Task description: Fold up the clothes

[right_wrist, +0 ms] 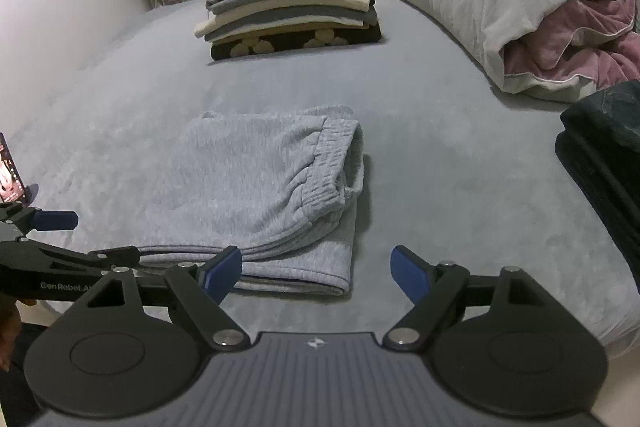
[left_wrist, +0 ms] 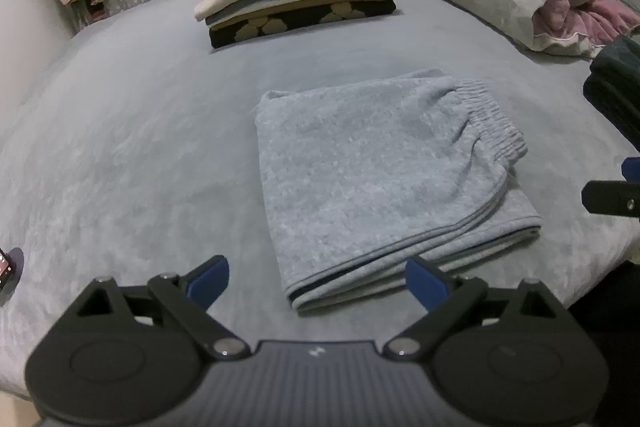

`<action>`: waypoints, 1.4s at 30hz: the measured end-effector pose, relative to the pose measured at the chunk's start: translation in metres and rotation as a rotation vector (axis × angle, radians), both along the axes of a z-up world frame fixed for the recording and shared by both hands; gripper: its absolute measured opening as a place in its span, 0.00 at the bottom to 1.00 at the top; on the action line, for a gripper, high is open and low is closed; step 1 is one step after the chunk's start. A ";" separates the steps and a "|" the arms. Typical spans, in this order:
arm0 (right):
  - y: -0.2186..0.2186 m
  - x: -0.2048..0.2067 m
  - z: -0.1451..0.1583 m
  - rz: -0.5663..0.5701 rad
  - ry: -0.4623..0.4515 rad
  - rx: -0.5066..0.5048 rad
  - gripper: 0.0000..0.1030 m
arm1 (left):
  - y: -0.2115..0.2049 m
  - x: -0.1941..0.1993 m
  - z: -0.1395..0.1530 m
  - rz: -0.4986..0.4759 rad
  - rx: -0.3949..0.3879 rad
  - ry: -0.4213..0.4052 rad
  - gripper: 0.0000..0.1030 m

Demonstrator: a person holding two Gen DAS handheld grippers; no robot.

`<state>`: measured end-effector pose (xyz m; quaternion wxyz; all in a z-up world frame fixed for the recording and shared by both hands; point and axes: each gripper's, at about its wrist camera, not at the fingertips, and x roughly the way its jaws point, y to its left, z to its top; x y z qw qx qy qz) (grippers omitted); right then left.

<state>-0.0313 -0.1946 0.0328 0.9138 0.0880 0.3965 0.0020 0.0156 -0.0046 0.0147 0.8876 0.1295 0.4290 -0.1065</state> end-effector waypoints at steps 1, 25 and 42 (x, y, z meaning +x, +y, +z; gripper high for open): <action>0.000 0.001 -0.001 0.001 0.001 -0.001 0.82 | 0.000 0.001 -0.001 0.000 0.001 0.002 0.93; -0.027 0.067 -0.060 0.027 0.127 0.142 0.82 | 0.067 0.089 -0.063 0.059 -0.423 0.235 0.90; -0.073 0.116 -0.113 -0.101 0.072 0.637 0.81 | 0.077 0.136 -0.098 0.118 -0.692 0.227 0.39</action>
